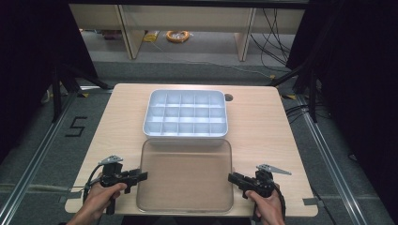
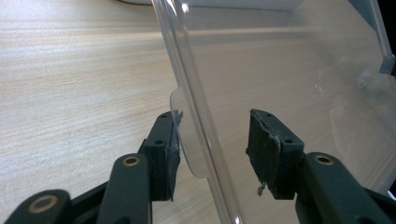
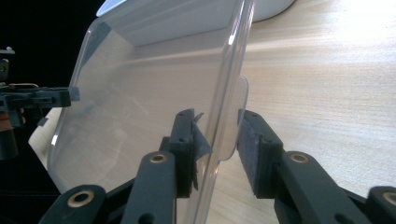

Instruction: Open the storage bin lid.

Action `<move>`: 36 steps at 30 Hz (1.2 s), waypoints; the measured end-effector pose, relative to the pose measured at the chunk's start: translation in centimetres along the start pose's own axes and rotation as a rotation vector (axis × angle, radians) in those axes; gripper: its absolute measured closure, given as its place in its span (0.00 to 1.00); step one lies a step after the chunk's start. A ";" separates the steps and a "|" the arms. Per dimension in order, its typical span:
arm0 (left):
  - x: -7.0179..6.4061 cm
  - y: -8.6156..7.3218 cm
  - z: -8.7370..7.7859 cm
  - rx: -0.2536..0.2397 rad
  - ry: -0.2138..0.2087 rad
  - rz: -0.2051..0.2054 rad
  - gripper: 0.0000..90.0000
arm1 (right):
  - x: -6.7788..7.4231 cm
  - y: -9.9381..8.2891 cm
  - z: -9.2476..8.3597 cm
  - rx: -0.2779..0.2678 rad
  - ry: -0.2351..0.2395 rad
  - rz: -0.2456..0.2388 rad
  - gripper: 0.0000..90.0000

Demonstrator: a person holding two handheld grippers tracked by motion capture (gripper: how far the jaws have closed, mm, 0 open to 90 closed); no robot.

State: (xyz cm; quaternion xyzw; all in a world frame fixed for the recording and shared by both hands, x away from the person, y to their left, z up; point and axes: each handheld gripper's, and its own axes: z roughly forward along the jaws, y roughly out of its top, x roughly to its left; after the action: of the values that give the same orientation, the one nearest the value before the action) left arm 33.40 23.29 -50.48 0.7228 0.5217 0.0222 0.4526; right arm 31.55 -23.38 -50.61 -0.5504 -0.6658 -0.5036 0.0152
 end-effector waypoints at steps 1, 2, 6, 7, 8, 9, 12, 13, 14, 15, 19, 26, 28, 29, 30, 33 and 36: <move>0.0 0.0 0.0 0.003 0.006 0.002 0.60 | -0.2 0.0 0.2 -0.001 -0.016 -0.022 0.76; 0.0 0.0 0.0 0.003 0.006 0.001 0.60 | -0.5 0.1 0.3 -0.009 -0.017 -0.061 0.76; 0.1 -0.1 0.2 0.008 0.012 0.009 0.59 | -0.6 0.1 0.5 -0.003 -0.024 -0.059 0.76; 0.1 -0.1 0.2 0.011 0.014 0.009 0.59 | -0.7 0.1 0.6 -0.002 -0.032 -0.065 0.75; 0.1 -0.1 0.2 0.014 0.016 0.009 0.59 | -0.7 0.1 0.7 0.001 -0.036 -0.064 0.75; 0.2 -0.1 0.2 0.017 0.018 0.009 0.59 | -0.7 0.1 0.7 0.007 -0.037 -0.066 0.75; 0.2 -0.2 0.4 0.022 0.021 0.001 0.58 | -0.5 0.1 0.9 0.013 -0.044 -0.028 0.75; 0.3 -0.2 0.4 0.025 0.021 0.000 0.58 | -0.5 0.1 0.8 0.022 -0.041 -0.022 0.75; 0.3 -0.2 0.5 0.024 0.021 -0.003 0.58 | -0.4 0.1 0.9 0.026 -0.045 -0.021 0.74; 0.3 -0.2 0.5 0.025 0.023 -0.001 0.58 | -0.5 0.1 0.9 0.025 -0.048 -0.030 0.74; 0.3 -0.3 0.8 0.038 0.030 -0.002 0.56 | -0.9 0.0 1.1 0.026 -0.055 -0.066 0.73; 0.4 -0.3 1.0 0.050 0.032 -0.005 0.55 | -0.5 0.0 1.2 0.048 -0.062 -0.028 0.72; 0.4 -0.3 1.0 0.053 0.032 -0.002 0.54 | -0.5 -0.1 1.3 0.043 -0.069 -0.032 0.72; 0.4 -0.3 1.1 0.057 0.030 -0.001 0.54 | -0.4 0.0 1.3 0.048 -0.089 -0.045 0.71; 0.4 -0.3 1.1 0.057 0.032 -0.003 0.53 | -0.4 0.0 1.4 0.045 -0.075 -0.044 0.71; 0.3 -0.3 1.2 0.056 0.038 0.008 0.53 | -0.5 -0.1 1.3 0.059 -0.063 -0.039 0.70; 0.3 -0.3 1.2 0.057 0.039 0.014 0.52 | -0.8 -0.1 1.5 0.056 -0.080 -0.086 0.69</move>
State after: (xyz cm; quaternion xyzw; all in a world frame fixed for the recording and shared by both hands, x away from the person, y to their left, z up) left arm 33.86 22.76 -51.52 0.7386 0.5258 0.0246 0.4212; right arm 32.61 -22.92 -51.85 -0.5402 -0.7029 -0.4623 -0.0177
